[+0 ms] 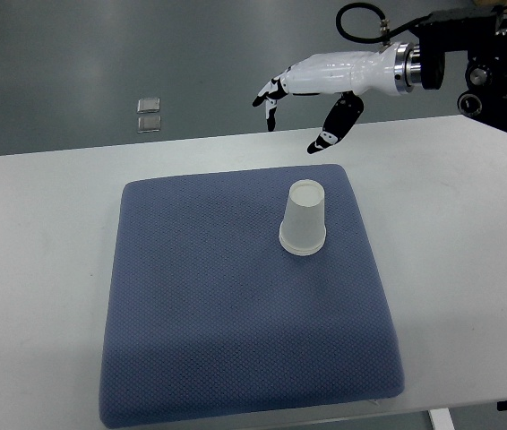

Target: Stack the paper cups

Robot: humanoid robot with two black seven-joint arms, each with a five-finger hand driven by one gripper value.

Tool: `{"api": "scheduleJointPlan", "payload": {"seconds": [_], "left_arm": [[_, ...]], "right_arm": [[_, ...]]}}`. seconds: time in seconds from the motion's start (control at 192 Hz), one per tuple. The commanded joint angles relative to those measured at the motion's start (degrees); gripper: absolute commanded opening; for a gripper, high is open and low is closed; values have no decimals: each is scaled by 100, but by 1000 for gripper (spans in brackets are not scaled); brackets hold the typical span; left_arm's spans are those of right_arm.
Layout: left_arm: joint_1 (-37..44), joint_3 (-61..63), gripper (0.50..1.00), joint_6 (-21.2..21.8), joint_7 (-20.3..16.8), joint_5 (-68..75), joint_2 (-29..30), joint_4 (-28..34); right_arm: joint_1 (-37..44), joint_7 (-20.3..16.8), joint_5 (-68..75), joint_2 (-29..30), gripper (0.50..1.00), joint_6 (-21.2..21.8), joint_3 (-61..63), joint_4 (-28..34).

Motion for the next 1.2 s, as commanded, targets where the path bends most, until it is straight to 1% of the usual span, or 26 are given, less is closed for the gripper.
{"api": "scheduleJointPlan", "payload": {"seconds": [0.0,0.099,0.244,0.359,0.431,0.582,0.655,0.697,0.821,0.899,0.967,1.009,1.112,1.196], "left_arm": [[0,0,1000,-1,-4,0,0,0],[0,0,1000,-1,-4,0,0,0],[0,0,1000,-1,-4,0,0,0],[0,0,1000,-1,-3,0,0,0],[0,0,1000,-1,-4,0,0,0],[0,0,1000,-1,-4,0,0,0],[0,0,1000,-1,5,0,0,0],[0,0,1000,-1,-4,0,0,0],[0,0,1000,-1,-4,0,0,0],[0,0,1000,-1,-4,0,0,0],[0,0,1000,-1,-3,0,0,0],[0,0,1000,-1,-3,0,0,0],[0,0,1000,-1,-4,0,0,0],[0,-9,1000,-1,-4,0,0,0]], "right_arm": [[-149,6,487,108,907,114,712,-241],[-421,-11,1612,309,907,115,1064,-610],[-562,-11,3072,468,907,0,1135,-1006],[-781,-11,4451,608,907,-131,1231,-1278],[-1001,-11,5382,705,907,-131,1284,-1454],[-1388,-11,6544,863,907,-175,1302,-1569],[-1555,-55,7211,978,907,-369,1302,-1551],[-1608,-108,7423,1039,907,-466,1293,-1560],[-1766,-442,8029,1180,907,-808,1319,-1542],[-1810,-732,8363,1259,907,-1265,1433,-1551],[-1863,-872,8460,1285,907,-1520,1451,-1551],[-1898,-899,8495,1285,907,-1643,1460,-1568],[-2030,-908,8574,1303,907,-1775,1460,-1569],[-2153,-908,8671,1294,907,-1635,1451,-1560]]}}
